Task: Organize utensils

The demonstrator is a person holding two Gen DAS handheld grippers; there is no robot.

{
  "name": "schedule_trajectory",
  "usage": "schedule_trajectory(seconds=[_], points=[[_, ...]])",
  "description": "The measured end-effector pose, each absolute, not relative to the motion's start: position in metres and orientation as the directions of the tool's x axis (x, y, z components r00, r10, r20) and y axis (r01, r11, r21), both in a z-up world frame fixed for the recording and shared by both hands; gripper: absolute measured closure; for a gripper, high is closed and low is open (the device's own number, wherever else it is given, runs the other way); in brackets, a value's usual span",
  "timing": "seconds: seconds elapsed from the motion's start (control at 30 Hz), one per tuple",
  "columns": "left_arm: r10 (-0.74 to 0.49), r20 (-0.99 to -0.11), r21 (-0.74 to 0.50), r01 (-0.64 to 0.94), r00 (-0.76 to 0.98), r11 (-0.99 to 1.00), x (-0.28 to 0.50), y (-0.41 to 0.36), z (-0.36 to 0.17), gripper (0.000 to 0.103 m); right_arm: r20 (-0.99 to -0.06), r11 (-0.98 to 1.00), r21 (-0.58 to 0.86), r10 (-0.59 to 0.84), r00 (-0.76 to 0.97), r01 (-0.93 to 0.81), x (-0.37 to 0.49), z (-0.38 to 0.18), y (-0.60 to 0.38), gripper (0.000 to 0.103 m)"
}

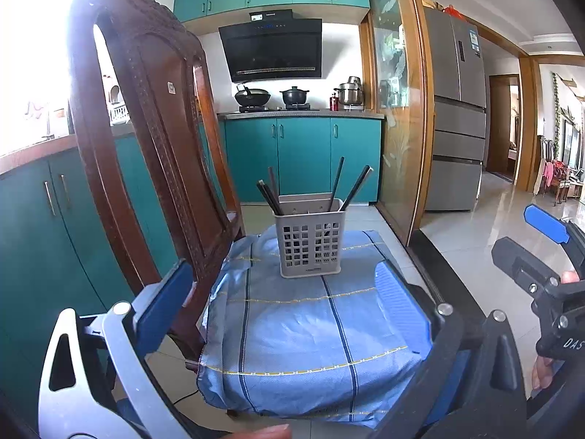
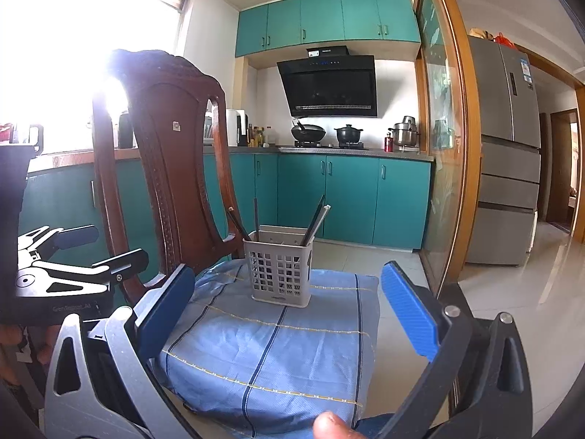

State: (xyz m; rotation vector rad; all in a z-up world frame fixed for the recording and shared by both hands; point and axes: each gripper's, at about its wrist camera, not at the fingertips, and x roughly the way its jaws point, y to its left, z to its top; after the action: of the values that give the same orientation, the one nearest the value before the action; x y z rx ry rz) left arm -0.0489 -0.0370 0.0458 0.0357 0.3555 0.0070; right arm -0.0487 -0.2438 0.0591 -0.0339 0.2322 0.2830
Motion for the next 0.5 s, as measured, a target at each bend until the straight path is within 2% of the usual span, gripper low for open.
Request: schedule_trajectory(seconds=[0.5], points=[[0.020, -0.373, 0.044, -0.004, 0.928, 0.999, -0.0429, -0.0335, 0.0406, 0.004, -0.243, 0.957, -0.004, 0.279, 0.929, -0.289, -0.0413, 0.0549, -0.2382, 0.003]])
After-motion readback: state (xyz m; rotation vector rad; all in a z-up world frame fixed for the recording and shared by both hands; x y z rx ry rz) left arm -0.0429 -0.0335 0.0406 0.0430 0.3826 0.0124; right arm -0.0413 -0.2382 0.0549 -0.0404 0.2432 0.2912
